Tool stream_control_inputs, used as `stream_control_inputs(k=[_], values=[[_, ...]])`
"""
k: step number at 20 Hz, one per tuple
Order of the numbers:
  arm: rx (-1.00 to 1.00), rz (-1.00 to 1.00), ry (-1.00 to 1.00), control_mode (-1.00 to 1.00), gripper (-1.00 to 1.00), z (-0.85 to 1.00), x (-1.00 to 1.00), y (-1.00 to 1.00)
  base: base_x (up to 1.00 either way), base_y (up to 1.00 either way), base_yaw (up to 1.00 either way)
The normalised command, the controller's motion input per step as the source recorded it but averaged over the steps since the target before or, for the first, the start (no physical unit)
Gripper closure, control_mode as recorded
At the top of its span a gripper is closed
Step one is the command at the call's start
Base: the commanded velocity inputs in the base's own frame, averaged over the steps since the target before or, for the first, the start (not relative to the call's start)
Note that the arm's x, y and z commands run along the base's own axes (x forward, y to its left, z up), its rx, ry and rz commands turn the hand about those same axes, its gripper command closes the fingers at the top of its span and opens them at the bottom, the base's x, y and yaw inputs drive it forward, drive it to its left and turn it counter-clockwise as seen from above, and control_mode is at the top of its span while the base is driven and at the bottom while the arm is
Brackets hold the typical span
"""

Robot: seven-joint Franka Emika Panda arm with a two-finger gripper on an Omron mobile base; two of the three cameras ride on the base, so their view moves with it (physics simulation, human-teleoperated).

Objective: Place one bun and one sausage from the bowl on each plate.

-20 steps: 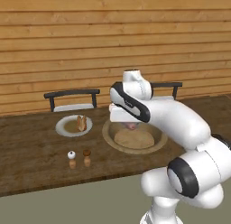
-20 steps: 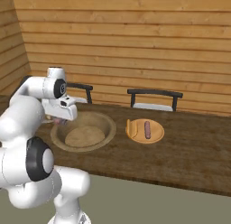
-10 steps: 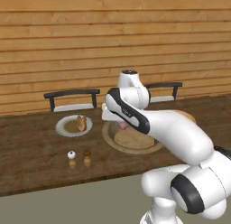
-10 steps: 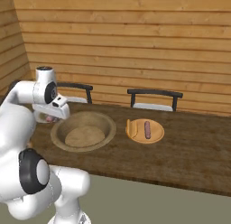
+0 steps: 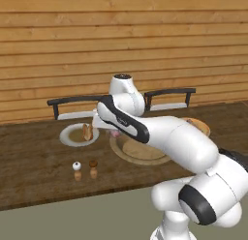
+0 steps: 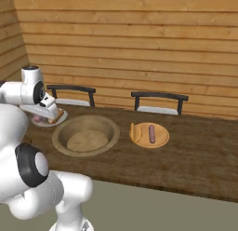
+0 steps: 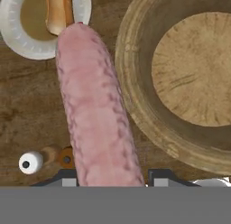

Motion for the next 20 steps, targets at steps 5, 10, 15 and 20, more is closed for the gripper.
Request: stream_control_inputs(k=[5,10,15,20], values=[[-0.01,0.0,0.0,-1.0,1.0,-0.02,0.39,0.65,0.0,0.0,0.0],[0.0,0.0,0.0,-1.0,1.0,-0.03,0.68,0.51,0.0,0.0,0.0],[0.0,0.0,0.0,-1.0,1.0,-0.38,0.51,0.23,0.0,0.0,0.0],[0.0,0.0,0.03,-1.0,1.0,-0.59,0.21,0.15,0.0,0.0,0.0]])
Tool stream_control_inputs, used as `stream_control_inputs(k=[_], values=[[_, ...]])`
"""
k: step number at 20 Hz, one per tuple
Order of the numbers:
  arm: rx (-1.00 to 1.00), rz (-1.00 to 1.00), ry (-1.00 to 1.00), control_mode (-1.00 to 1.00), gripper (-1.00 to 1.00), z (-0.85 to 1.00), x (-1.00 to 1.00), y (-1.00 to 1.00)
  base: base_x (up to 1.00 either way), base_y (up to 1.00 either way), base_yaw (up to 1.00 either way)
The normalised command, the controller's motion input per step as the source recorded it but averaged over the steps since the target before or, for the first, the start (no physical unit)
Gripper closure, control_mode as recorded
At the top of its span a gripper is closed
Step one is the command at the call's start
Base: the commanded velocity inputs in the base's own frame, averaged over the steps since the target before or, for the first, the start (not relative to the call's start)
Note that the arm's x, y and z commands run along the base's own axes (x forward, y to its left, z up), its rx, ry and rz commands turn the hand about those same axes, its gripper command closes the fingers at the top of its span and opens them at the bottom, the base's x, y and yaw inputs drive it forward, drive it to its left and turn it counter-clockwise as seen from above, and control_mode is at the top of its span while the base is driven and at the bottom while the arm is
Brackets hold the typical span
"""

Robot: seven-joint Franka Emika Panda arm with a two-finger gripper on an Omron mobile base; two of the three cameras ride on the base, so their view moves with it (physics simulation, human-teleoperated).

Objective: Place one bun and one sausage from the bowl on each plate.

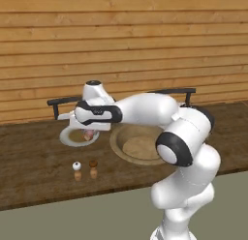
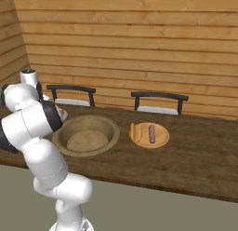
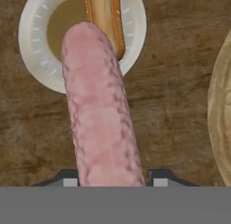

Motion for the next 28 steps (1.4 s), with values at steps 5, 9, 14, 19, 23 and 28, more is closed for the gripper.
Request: stream_control_inputs(k=[5,9,14,19,23,28], values=[[0.0,0.01,-0.02,-1.0,1.0,-0.16,0.15,0.02,0.0,0.0,0.0],[0.0,0.02,-0.02,-1.0,1.0,0.0,0.16,0.02,0.0,0.0,0.0],[-0.02,0.03,-0.03,-1.0,1.0,-0.23,0.28,0.23,0.0,0.0,0.0],[-0.01,0.01,0.0,-1.0,1.0,-0.27,0.55,0.26,0.0,0.0,0.0],[-0.02,0.0,0.0,-1.0,1.0,-0.18,0.35,0.34,0.0,0.0,0.0],[-0.02,0.0,0.0,-1.0,1.0,-0.1,0.11,0.1,0.0,0.0,0.0]])
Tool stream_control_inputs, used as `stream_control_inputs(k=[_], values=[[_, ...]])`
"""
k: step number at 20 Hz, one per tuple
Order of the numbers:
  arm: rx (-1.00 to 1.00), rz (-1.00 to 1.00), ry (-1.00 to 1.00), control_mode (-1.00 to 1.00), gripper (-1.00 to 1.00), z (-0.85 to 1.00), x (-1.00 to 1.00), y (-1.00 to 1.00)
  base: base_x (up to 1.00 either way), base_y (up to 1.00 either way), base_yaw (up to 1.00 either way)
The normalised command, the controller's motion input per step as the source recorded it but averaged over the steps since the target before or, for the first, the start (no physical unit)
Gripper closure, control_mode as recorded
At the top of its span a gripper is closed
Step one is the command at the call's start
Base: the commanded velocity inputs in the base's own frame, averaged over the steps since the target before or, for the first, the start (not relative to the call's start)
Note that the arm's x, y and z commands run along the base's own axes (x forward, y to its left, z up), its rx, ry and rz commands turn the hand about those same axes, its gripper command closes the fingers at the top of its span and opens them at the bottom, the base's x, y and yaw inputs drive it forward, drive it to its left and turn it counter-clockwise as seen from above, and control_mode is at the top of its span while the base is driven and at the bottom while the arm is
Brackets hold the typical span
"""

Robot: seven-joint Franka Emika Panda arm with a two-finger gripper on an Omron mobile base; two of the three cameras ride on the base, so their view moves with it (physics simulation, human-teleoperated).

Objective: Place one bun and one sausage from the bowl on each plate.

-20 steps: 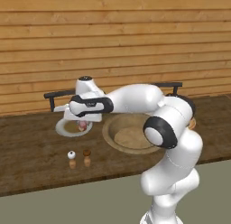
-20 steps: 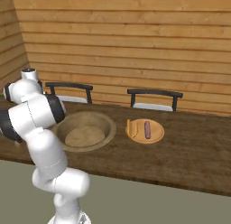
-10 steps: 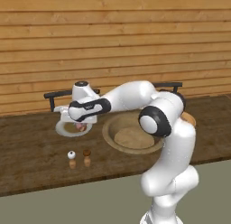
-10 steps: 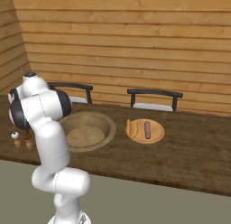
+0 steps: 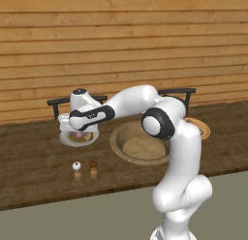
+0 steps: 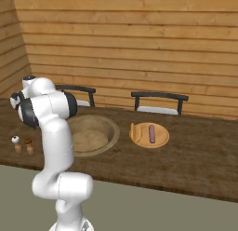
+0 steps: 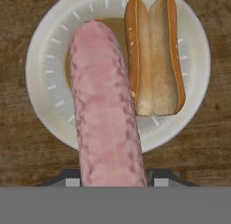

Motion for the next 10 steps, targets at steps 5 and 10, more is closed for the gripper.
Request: stream_control_inputs(k=[5,10], values=[[-0.02,0.0,0.0,-1.0,1.0,-0.39,0.13,0.03,0.0,0.0,0.0],[-0.02,-0.01,0.0,-1.0,1.0,-0.19,0.17,0.06,0.0,0.0,0.0]])
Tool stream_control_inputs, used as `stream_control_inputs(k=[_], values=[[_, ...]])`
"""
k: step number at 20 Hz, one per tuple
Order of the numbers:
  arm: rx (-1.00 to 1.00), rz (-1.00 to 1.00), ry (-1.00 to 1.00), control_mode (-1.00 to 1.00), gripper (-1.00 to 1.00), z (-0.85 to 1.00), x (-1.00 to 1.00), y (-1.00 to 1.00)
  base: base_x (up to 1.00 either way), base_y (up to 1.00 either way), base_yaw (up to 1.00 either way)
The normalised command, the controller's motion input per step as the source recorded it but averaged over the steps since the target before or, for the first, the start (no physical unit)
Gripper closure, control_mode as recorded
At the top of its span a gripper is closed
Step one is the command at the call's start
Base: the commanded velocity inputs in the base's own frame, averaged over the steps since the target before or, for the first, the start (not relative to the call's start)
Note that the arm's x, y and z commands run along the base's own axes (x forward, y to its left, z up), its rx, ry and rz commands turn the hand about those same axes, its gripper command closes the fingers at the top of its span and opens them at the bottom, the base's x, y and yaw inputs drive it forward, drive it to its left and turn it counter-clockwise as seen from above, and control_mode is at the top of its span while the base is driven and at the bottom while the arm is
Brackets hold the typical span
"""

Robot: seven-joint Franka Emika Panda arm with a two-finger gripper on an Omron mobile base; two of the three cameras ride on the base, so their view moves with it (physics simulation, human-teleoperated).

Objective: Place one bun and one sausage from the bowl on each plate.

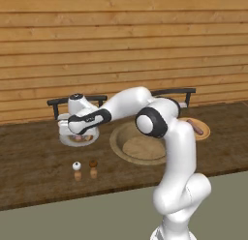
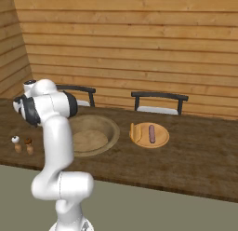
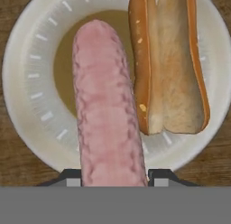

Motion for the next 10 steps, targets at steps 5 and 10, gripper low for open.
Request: stream_control_inputs(k=[5,10], values=[[-0.01,-0.01,0.0,-1.0,1.0,0.0,0.33,0.19,0.0,0.0,0.0],[-0.04,0.0,0.0,-1.0,1.0,-0.11,0.22,0.22,0.0,0.0,0.0]])
